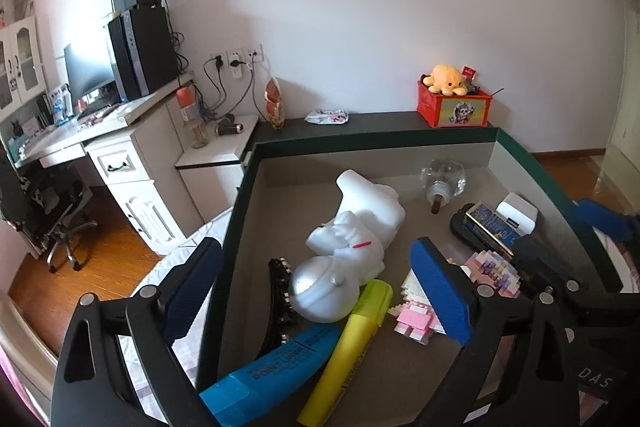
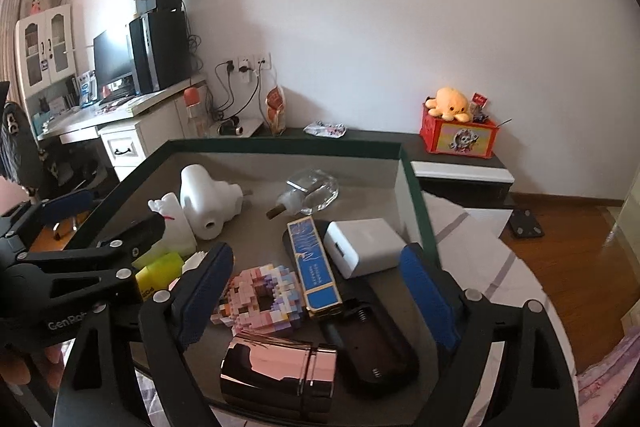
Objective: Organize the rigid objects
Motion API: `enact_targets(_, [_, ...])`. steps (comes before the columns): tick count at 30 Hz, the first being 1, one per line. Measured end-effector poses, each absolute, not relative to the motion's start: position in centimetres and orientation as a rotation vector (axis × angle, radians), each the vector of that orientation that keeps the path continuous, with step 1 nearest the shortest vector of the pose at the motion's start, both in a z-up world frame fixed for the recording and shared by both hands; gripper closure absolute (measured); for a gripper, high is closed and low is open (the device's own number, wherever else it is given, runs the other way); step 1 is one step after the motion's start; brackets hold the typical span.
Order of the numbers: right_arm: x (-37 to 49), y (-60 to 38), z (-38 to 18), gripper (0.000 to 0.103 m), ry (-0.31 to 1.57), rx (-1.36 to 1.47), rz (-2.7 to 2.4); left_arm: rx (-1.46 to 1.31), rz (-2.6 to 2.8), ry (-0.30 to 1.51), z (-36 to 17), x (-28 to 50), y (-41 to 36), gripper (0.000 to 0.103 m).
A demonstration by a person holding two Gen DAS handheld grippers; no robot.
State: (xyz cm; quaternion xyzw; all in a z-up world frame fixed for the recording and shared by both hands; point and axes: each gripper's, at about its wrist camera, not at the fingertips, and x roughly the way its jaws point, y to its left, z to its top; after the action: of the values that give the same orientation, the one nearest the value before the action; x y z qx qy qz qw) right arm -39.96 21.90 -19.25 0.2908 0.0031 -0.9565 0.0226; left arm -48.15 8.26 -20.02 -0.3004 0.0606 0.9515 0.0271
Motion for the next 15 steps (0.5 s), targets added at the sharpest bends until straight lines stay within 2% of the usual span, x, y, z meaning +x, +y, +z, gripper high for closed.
enact_targets(2, [-39.75, 21.98, -18.96, 0.0, 0.035, 0.883, -3.003, -0.927, 2.942, 0.17, -19.95, -48.17, 8.02, 0.003])
enact_targets(15, [-39.26, 22.59, -18.4, 0.0, 0.021, 0.836, -3.027, -0.907, 2.915, 0.12, -19.69, -48.09, 7.85, 0.001])
